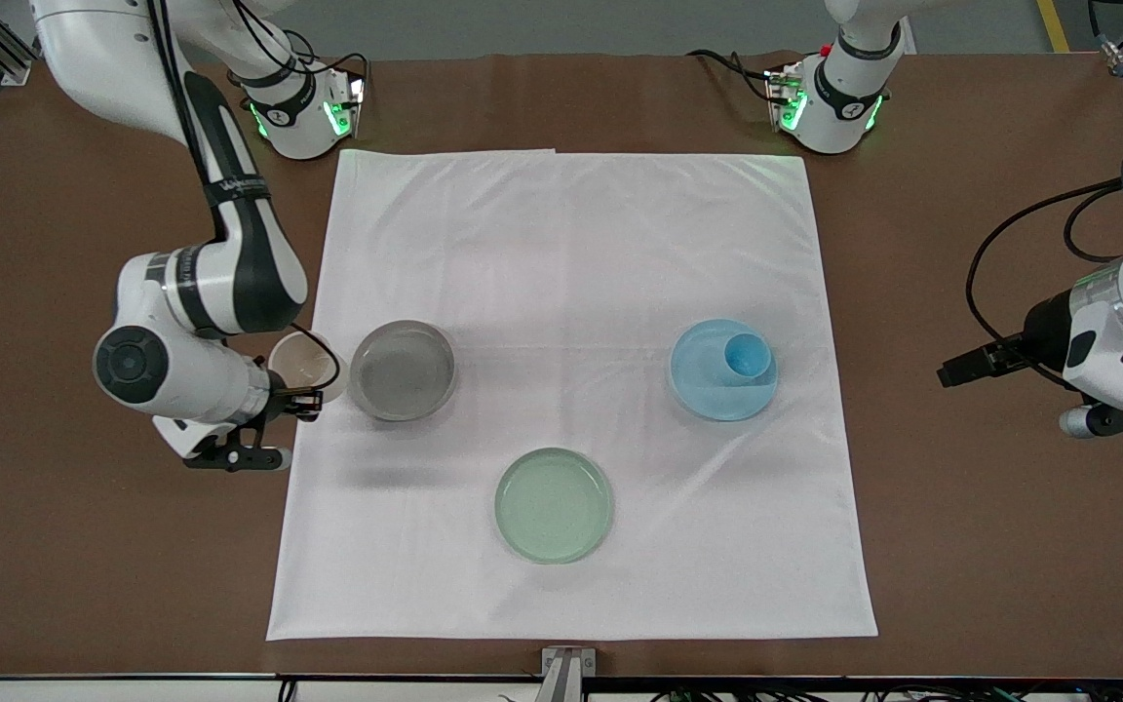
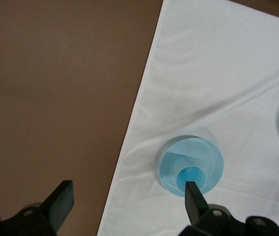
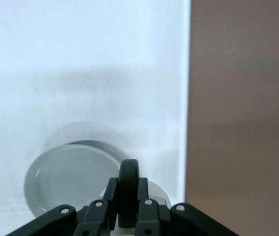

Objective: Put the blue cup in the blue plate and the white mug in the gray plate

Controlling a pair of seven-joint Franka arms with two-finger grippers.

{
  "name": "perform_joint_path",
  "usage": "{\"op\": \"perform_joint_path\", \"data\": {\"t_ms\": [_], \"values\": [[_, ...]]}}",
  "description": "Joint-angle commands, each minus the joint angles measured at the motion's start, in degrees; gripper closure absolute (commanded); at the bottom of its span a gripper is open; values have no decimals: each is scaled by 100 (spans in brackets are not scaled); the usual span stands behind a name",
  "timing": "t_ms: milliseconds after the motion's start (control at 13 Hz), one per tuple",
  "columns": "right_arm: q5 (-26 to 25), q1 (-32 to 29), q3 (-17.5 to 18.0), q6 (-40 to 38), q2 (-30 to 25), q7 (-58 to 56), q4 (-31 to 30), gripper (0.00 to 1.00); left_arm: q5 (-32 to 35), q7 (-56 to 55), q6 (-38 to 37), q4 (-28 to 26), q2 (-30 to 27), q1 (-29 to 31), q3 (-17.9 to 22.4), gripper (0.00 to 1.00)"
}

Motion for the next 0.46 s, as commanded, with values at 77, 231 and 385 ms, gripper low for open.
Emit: {"op": "perform_joint_path", "data": {"t_ms": [77,231,385], "values": [[701,298,-62,91,66,228,-147,96,317,416,-264,118,-477,-207,114,0],[757,377,-62,293,250,228,-164,95,319,1056,-290,13,-776,-768,937,0],[809,412,-62,416,452,228,-182,95,214,1462,-394,-390,-1162,-920,1169,0]]}}
